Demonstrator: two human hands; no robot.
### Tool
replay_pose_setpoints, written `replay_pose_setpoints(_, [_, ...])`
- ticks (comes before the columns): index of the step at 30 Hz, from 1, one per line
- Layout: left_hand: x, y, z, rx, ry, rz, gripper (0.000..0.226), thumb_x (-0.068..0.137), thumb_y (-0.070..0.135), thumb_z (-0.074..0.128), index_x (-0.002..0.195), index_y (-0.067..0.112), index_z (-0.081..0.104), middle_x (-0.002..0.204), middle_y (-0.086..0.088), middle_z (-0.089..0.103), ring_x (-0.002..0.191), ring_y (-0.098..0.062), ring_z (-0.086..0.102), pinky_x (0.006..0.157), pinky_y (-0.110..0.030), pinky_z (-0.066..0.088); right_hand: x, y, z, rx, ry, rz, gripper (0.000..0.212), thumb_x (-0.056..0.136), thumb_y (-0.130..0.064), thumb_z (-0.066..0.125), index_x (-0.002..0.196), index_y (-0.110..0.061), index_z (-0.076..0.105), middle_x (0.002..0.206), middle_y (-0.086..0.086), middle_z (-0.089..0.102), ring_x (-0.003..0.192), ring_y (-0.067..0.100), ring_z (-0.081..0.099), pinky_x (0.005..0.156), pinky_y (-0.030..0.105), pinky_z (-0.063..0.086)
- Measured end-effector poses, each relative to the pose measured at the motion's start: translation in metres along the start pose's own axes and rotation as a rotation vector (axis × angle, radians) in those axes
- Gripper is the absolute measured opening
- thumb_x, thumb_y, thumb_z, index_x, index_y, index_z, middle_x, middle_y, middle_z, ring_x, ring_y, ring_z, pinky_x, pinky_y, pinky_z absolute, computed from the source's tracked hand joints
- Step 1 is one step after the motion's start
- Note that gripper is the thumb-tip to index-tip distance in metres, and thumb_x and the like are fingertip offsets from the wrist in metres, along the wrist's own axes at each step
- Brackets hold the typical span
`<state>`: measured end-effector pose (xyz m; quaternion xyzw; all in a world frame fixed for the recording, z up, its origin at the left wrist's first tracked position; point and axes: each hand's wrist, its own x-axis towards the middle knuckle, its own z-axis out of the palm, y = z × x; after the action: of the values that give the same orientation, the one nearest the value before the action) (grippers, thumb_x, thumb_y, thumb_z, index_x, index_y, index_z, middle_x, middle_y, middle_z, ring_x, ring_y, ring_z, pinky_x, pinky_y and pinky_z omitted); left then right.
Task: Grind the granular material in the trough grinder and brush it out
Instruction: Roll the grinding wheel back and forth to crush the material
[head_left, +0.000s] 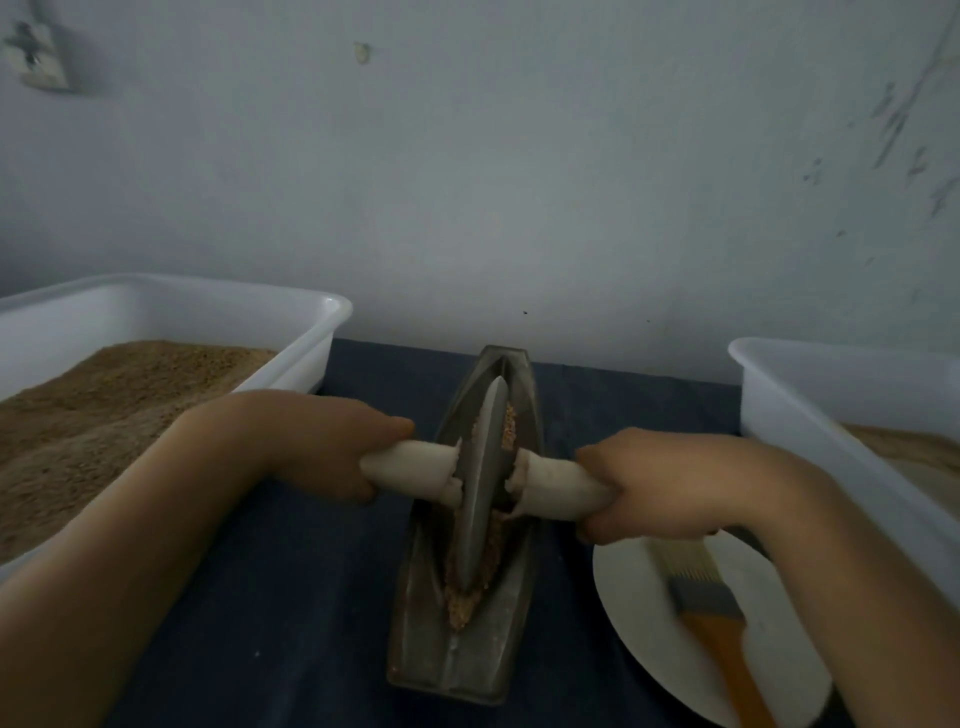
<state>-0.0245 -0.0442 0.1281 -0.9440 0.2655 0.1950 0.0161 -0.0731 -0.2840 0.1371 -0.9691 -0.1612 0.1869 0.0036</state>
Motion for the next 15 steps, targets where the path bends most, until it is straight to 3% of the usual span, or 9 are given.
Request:
replay_pose_setpoints(3, [0.002,-0.001,0.001,-0.002,0.003,-0.016,0.032,0.089,0.024,0.059,0.111,0.032,0.036,0.09,0.014,0.044,0.087,-0.007,0.048,0.079,-0.023,0.037,0.004,0.001,0.001,0.005,0.03,-0.002,0.024,0.087,-0.031,0.061,0.101,-0.012,0.055,0.091,0.002,0.056,0.078,0.014,0.052,0.062,0.028,0.039])
replay_pose_setpoints(7, [0.013,-0.002,0.006,-0.003,0.108,-0.035,0.029,0.091,0.022,0.057,0.108,0.026,0.034,0.094,0.008,0.045,0.086,-0.01,0.046,0.076,-0.023,0.036,0.021,0.007,0.009,-0.03,0.184,0.038,0.018,0.088,-0.026,0.057,0.097,-0.015,0.047,0.086,-0.001,0.05,0.079,0.015,0.051,0.056,0.024,0.034])
replay_pose_setpoints(10, [0.027,-0.006,0.012,0.05,0.292,-0.055,0.027,0.09,0.022,0.056,0.106,0.024,0.035,0.109,0.002,0.049,0.097,-0.014,0.049,0.085,-0.028,0.04,0.036,0.015,0.017,-0.146,0.388,0.066,0.019,0.089,-0.027,0.054,0.1,-0.016,0.043,0.093,0.001,0.052,0.077,0.015,0.046,0.053,0.027,0.027])
replay_pose_setpoints(15, [0.053,-0.008,0.027,0.201,0.686,-0.138,0.034,0.089,0.025,0.055,0.117,0.02,0.037,0.119,-0.001,0.047,0.11,-0.02,0.046,0.093,-0.035,0.035,0.061,0.028,0.028,-0.242,0.664,0.097,0.021,0.09,-0.028,0.051,0.105,-0.016,0.044,0.105,0.004,0.056,0.094,0.024,0.052,0.066,0.031,0.024])
